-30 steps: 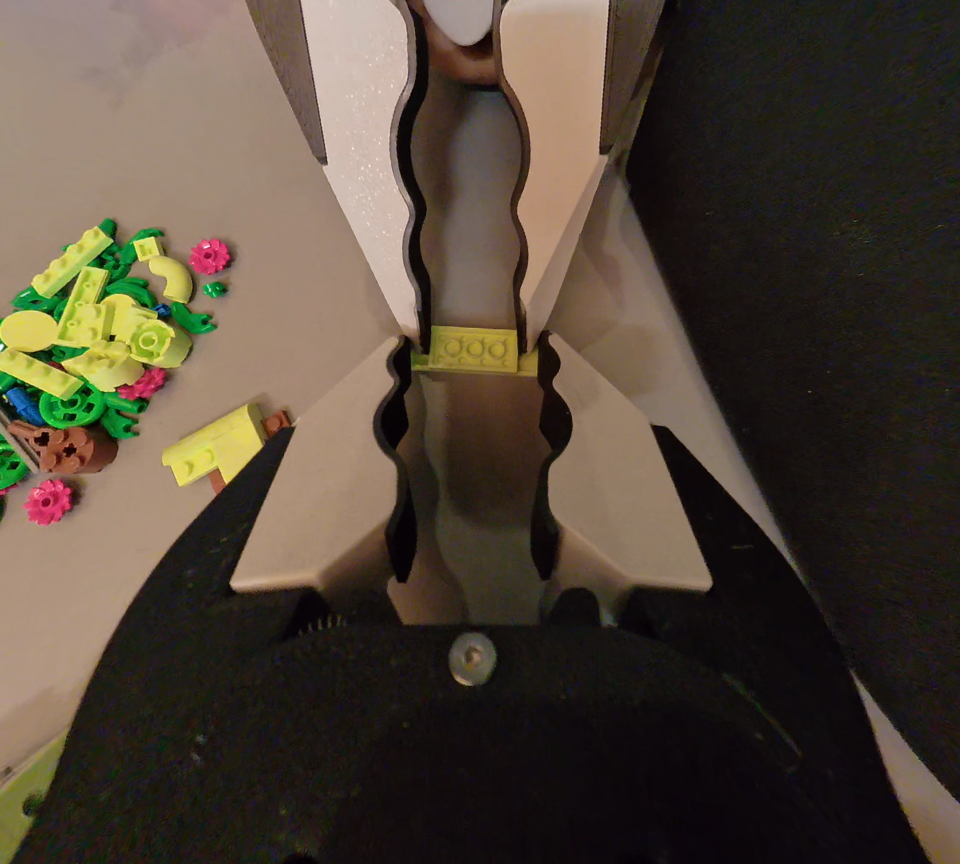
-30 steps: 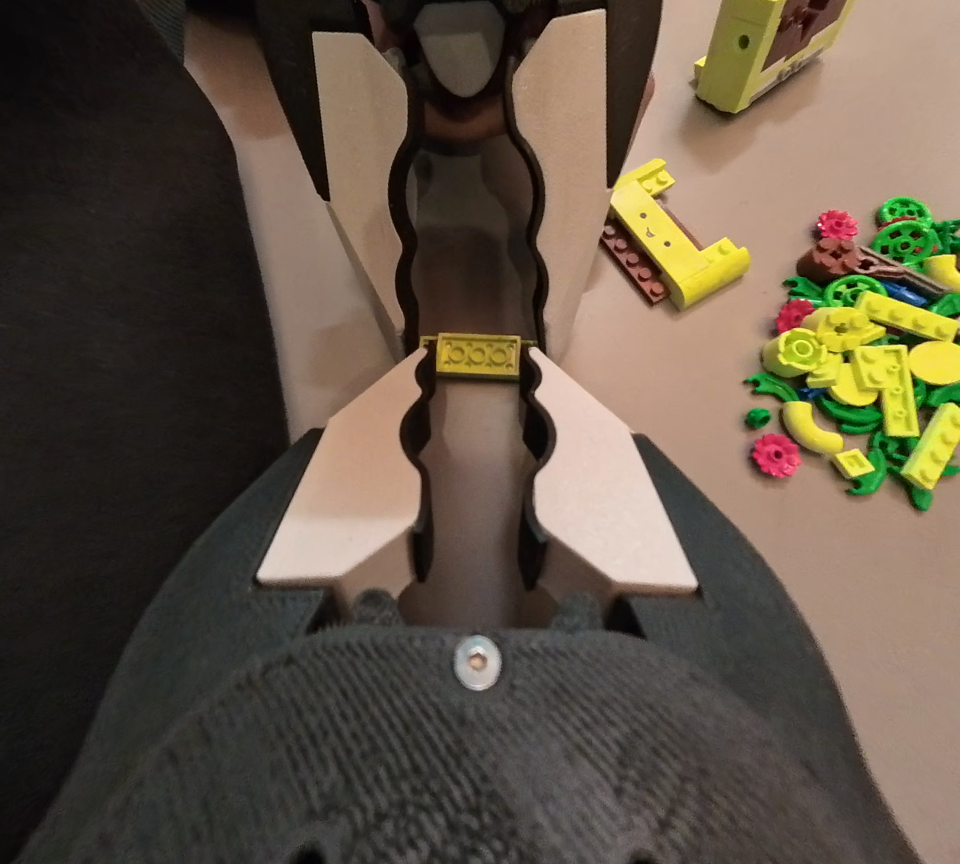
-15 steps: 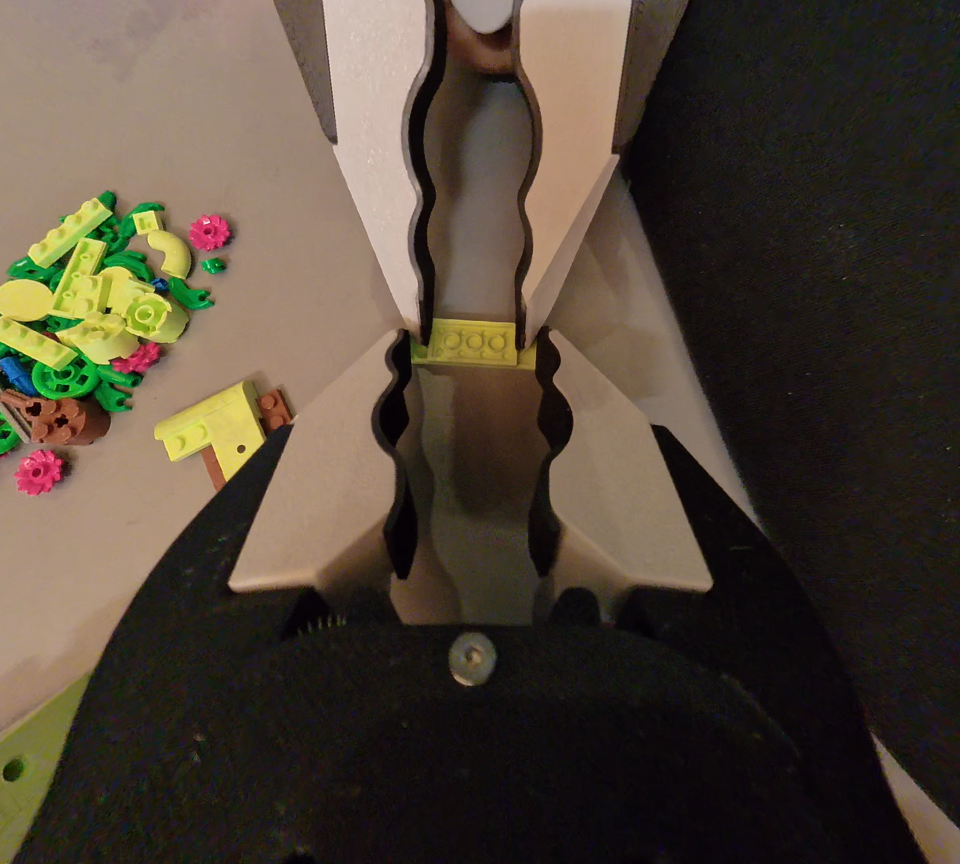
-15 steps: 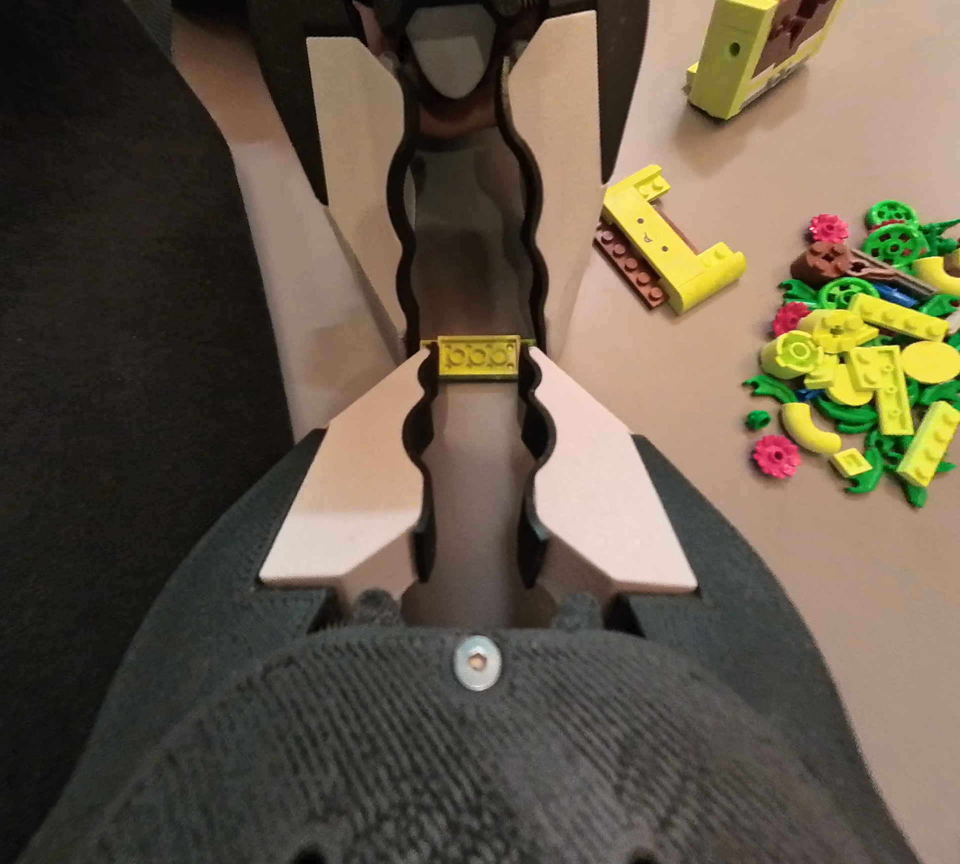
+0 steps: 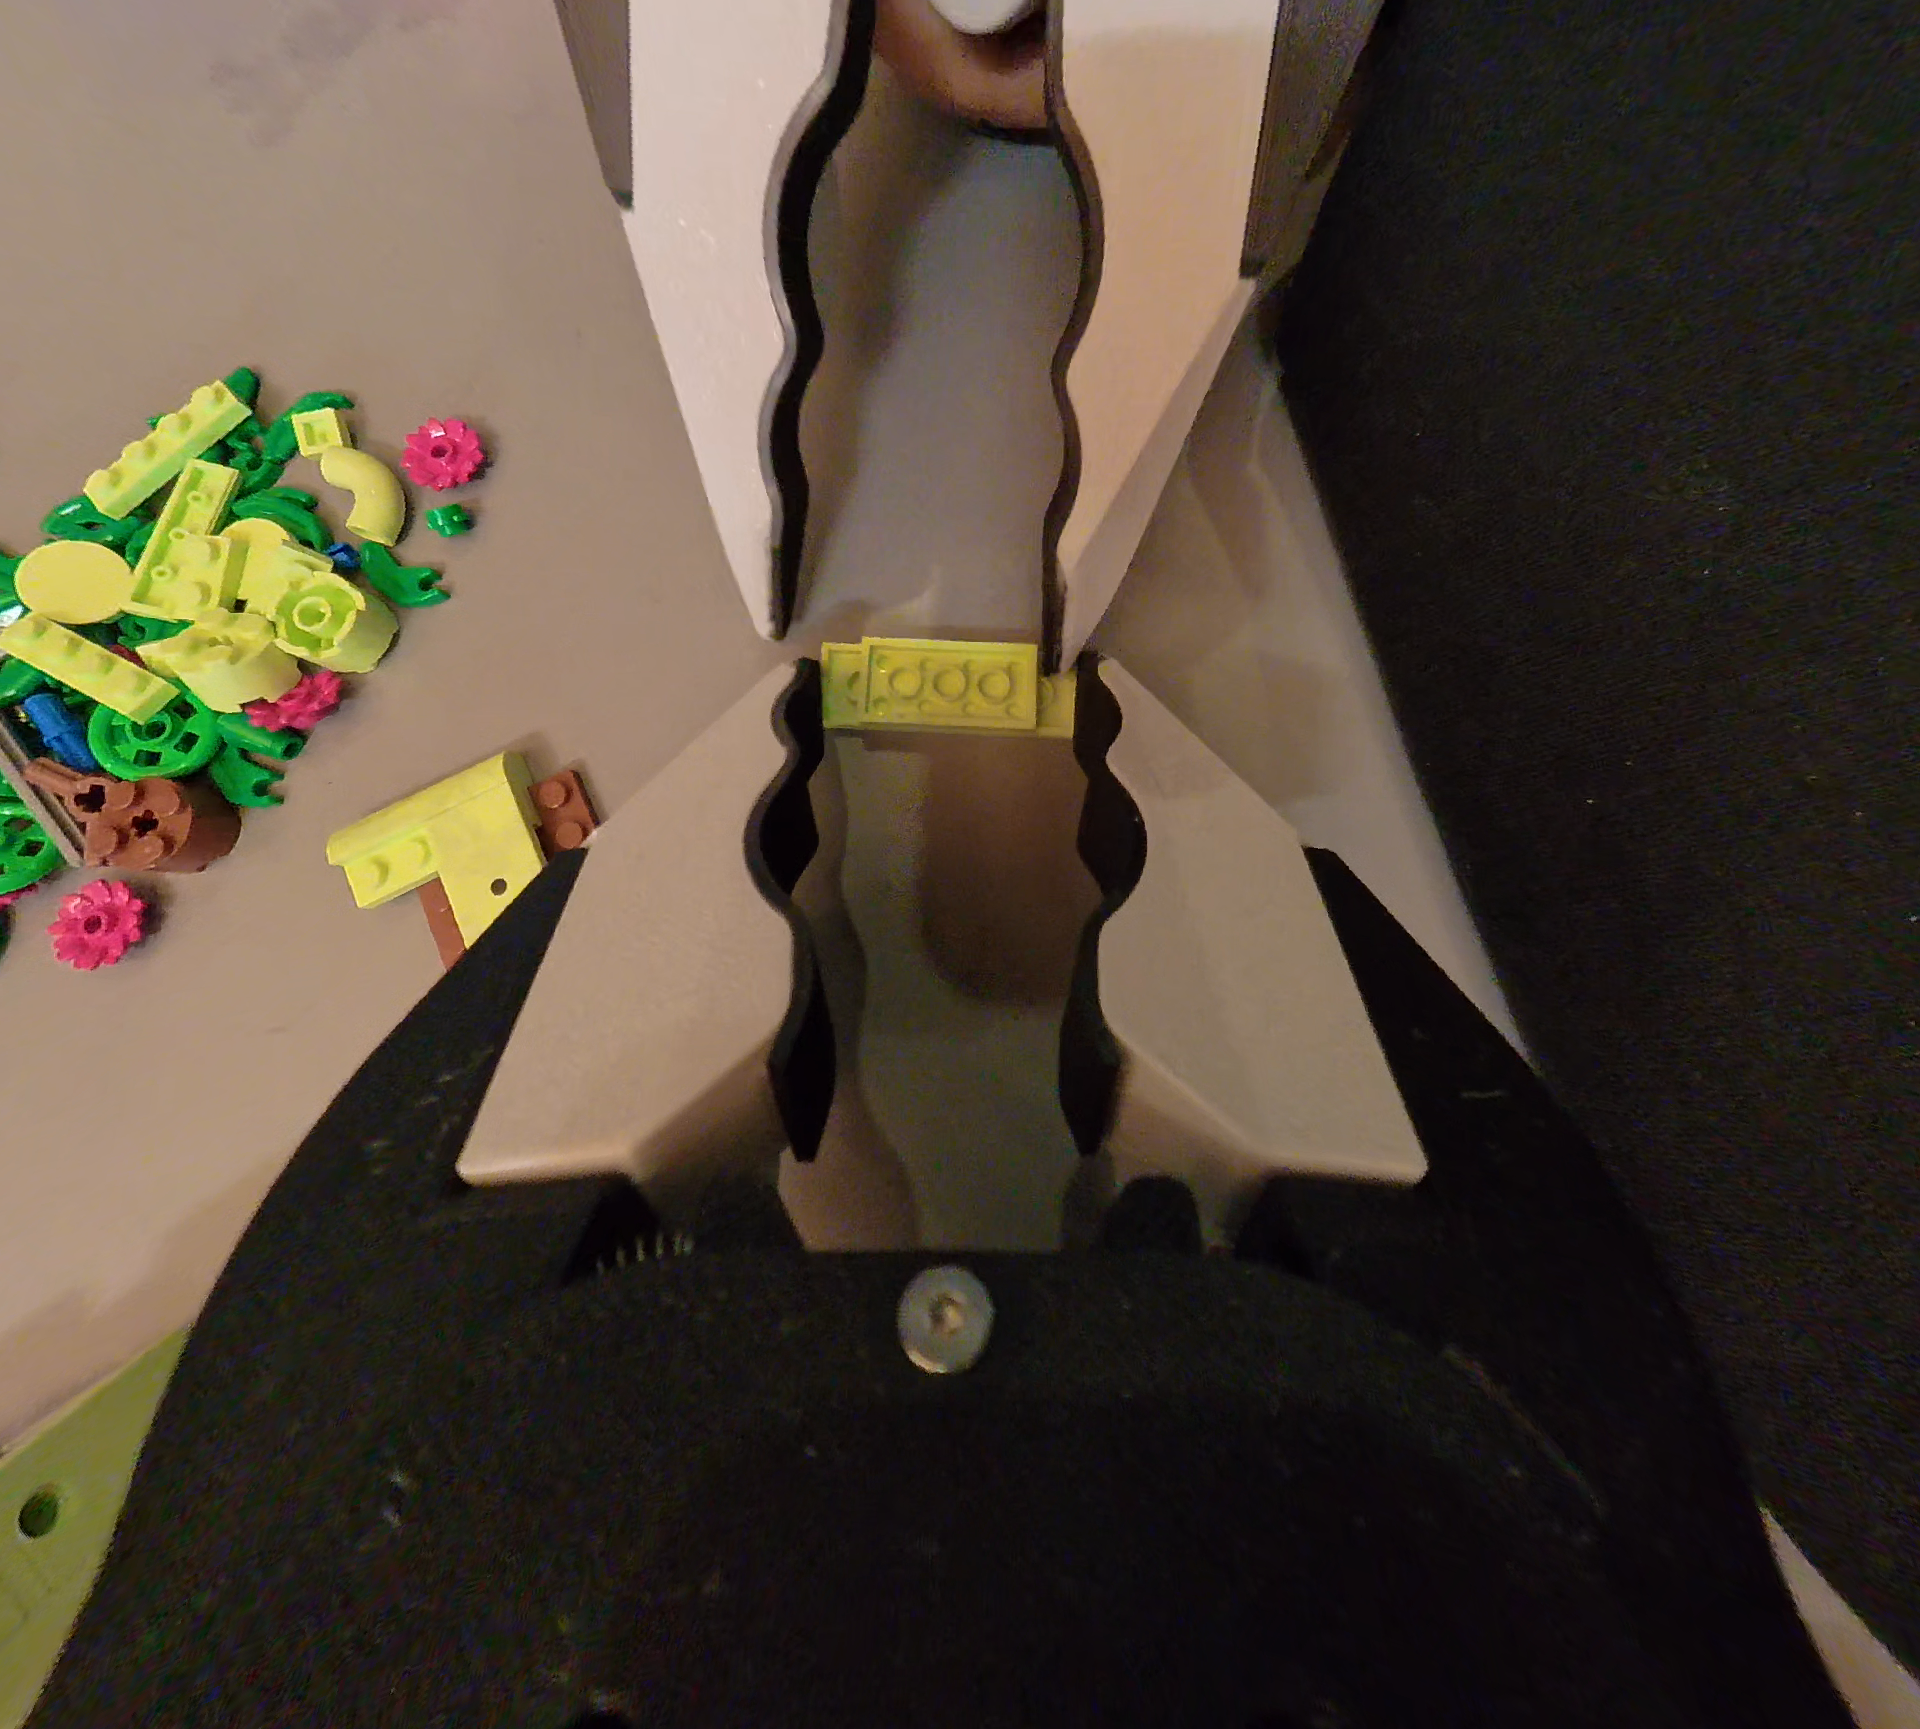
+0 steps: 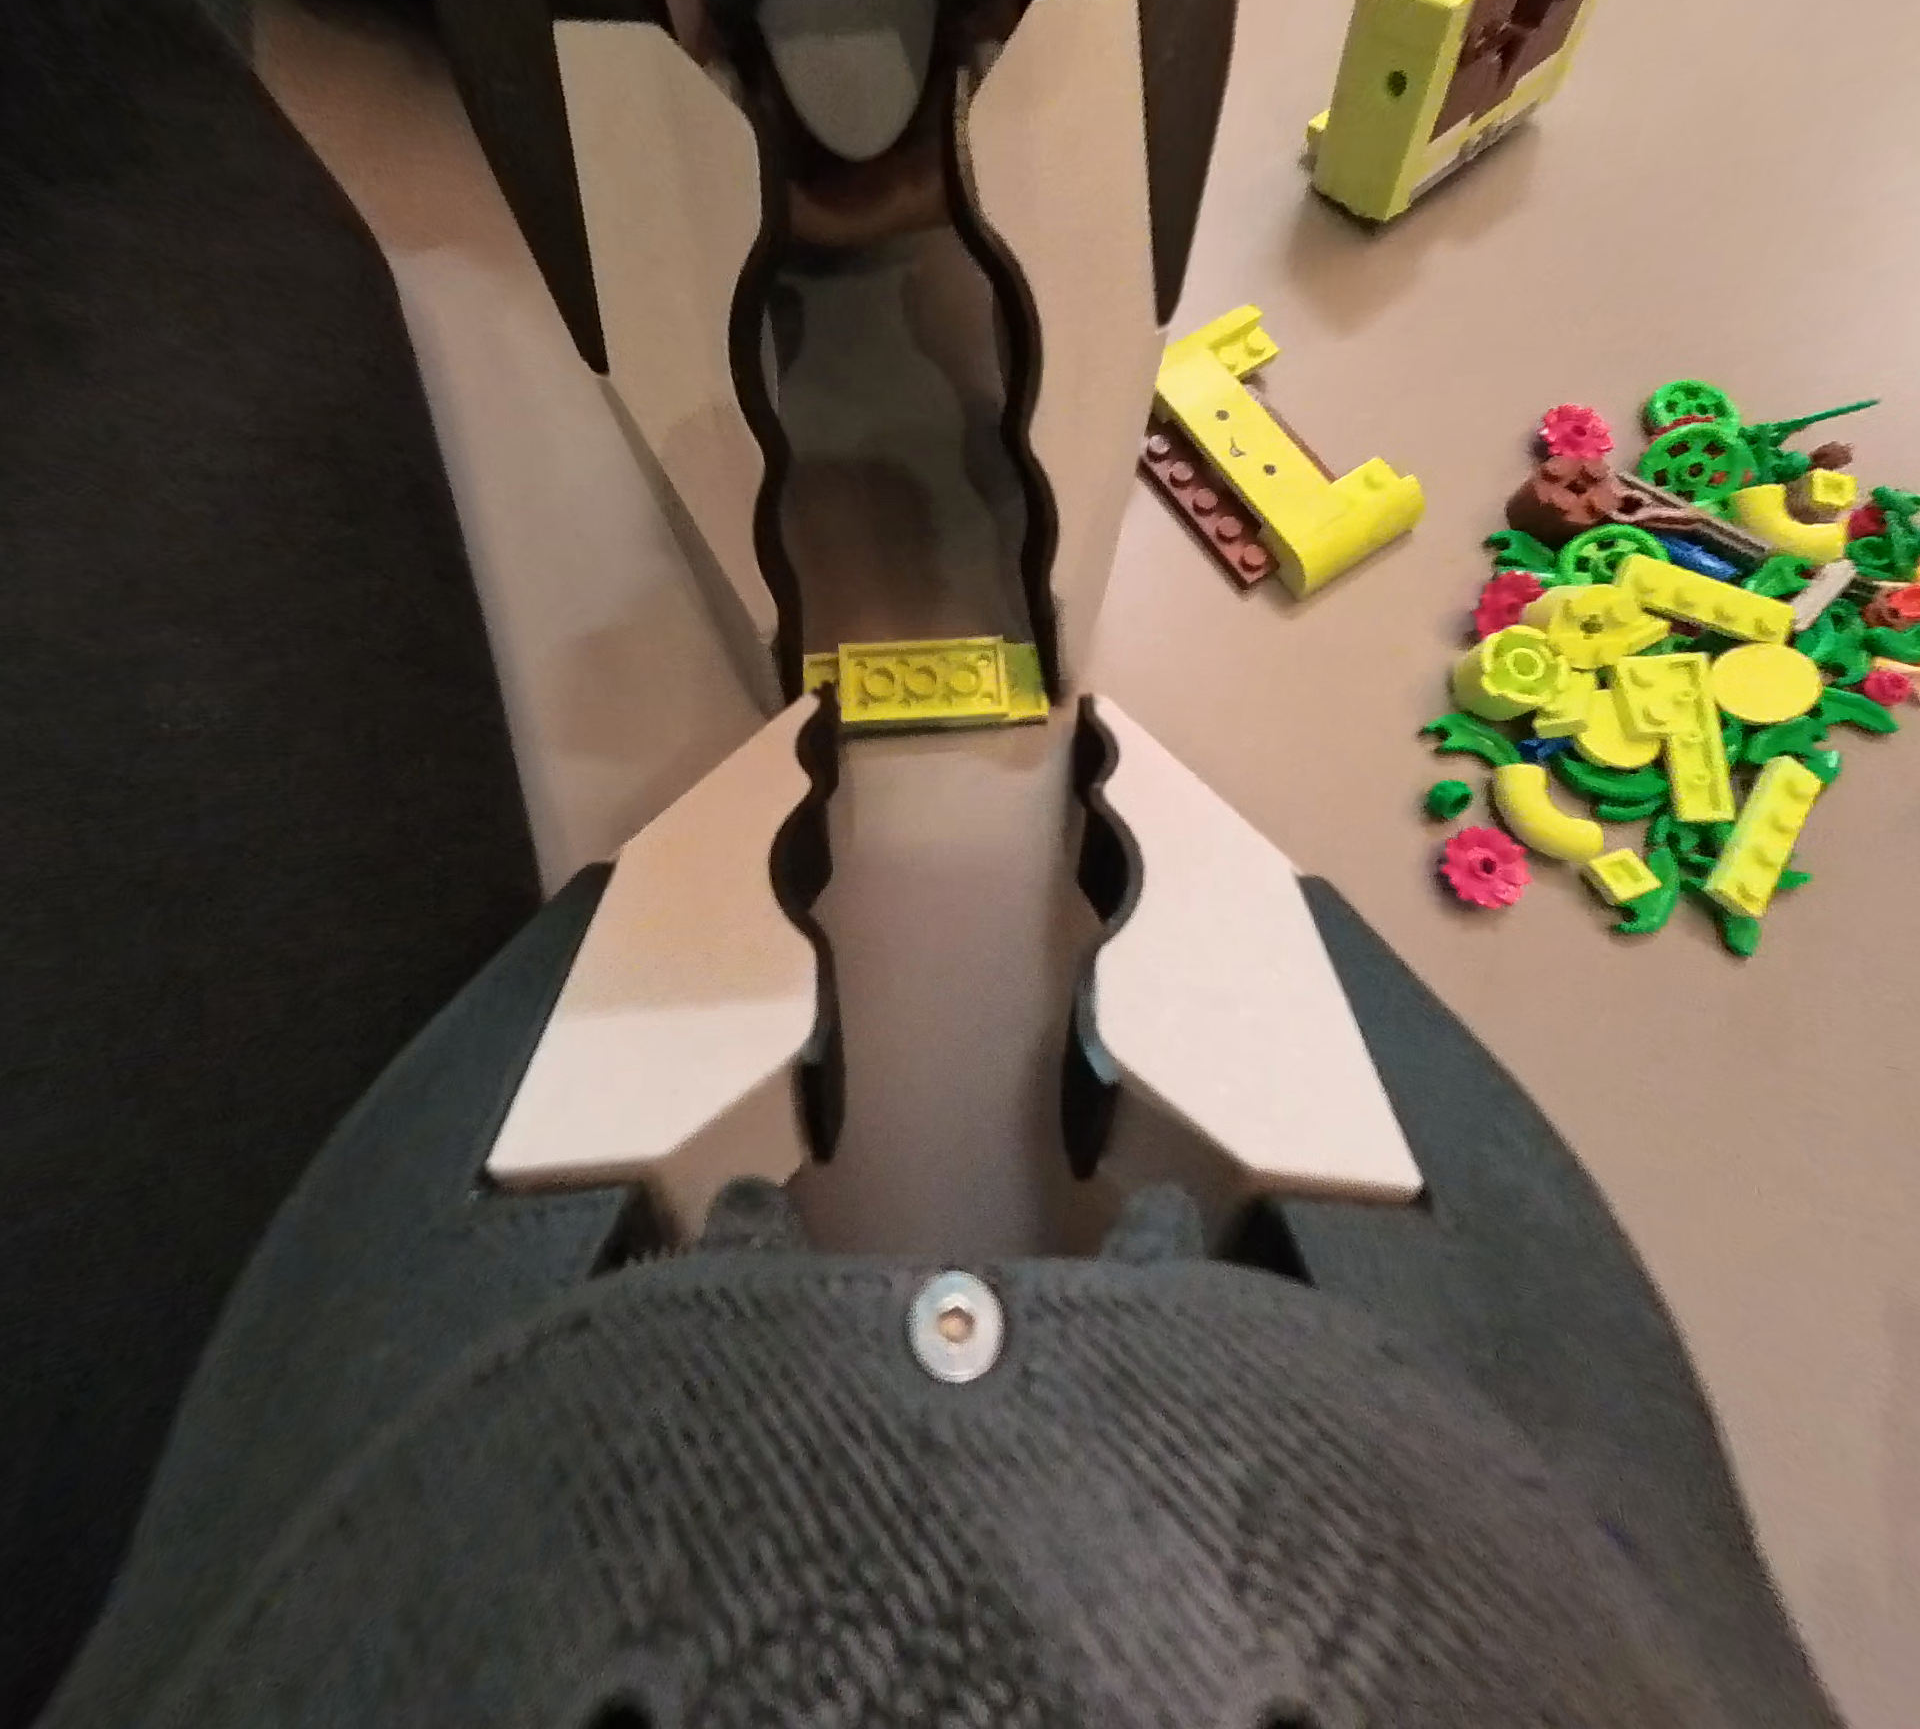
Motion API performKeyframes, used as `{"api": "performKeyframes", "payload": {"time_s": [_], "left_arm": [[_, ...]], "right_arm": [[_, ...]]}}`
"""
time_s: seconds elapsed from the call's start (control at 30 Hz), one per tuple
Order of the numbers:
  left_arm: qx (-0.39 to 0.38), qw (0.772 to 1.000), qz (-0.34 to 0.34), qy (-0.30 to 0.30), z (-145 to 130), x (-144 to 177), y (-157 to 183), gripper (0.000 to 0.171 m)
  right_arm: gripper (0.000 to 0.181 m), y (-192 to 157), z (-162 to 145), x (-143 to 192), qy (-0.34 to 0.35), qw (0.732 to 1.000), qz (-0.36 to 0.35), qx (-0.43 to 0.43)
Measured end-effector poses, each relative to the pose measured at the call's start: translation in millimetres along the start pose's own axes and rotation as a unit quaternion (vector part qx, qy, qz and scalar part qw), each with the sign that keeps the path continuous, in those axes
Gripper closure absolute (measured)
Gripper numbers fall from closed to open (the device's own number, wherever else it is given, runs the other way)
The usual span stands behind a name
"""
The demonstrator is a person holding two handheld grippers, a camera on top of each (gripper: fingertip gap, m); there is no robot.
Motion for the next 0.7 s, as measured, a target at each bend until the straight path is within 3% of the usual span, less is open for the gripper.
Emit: {"api": "performKeyframes", "payload": {"time_s": [0.5,0.7], "left_arm": [[0.012,1.000,0.010,-0.001,0.8,0.0,1.4,0.123],[0.013,1.000,0.007,0.000,0.8,0.0,1.2,0.123]], "right_arm": [[0.150,-14.6,-2.2,-11.0,-0.012,1.000,-0.008,0.007],[0.149,-4.8,-0.7,-15.1,-0.027,0.999,0.023,0.010]]}}
Point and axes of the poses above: each gripper's, where its closed fingertips meet, x back along the fingers, z out of its top, y = z × x across the jaws, the point moved 10 cm from there along x, back along the fingers, and after that the axes turned 9 degrees about -x, right-handed, at the moved point
